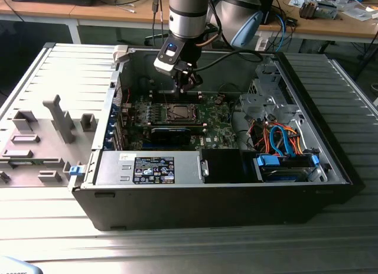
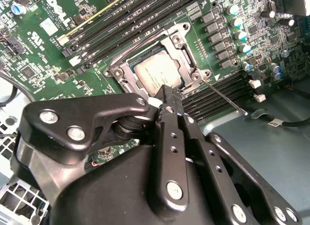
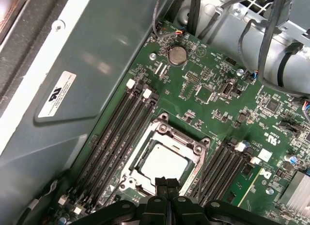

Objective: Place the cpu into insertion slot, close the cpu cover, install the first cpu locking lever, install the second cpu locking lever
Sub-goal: 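Install the first cpu locking lever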

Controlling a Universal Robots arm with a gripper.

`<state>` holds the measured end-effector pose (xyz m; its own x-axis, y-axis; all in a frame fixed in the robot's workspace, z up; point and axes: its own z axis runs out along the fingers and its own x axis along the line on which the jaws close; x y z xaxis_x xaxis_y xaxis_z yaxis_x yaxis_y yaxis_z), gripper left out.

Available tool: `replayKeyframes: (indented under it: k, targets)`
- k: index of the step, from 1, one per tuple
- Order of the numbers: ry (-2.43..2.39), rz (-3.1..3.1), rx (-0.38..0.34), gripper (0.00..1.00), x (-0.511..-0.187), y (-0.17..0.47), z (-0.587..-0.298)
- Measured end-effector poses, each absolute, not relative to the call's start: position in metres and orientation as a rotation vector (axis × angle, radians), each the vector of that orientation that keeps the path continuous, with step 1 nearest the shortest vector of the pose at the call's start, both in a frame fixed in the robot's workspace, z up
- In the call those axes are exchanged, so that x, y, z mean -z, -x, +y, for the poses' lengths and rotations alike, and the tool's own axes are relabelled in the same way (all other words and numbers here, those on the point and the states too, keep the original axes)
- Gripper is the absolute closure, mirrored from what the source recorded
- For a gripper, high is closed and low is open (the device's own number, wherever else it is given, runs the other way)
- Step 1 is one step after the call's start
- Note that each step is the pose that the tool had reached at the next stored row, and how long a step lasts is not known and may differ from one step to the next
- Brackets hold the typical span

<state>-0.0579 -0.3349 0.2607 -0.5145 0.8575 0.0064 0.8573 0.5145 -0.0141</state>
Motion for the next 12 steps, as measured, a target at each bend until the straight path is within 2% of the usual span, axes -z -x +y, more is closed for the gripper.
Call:
replayKeyframes:
  k: [12]
  targets:
    - [1.503, -2.744, -0.015, 0.89, -0.2607, 0.0579, -0.3349]
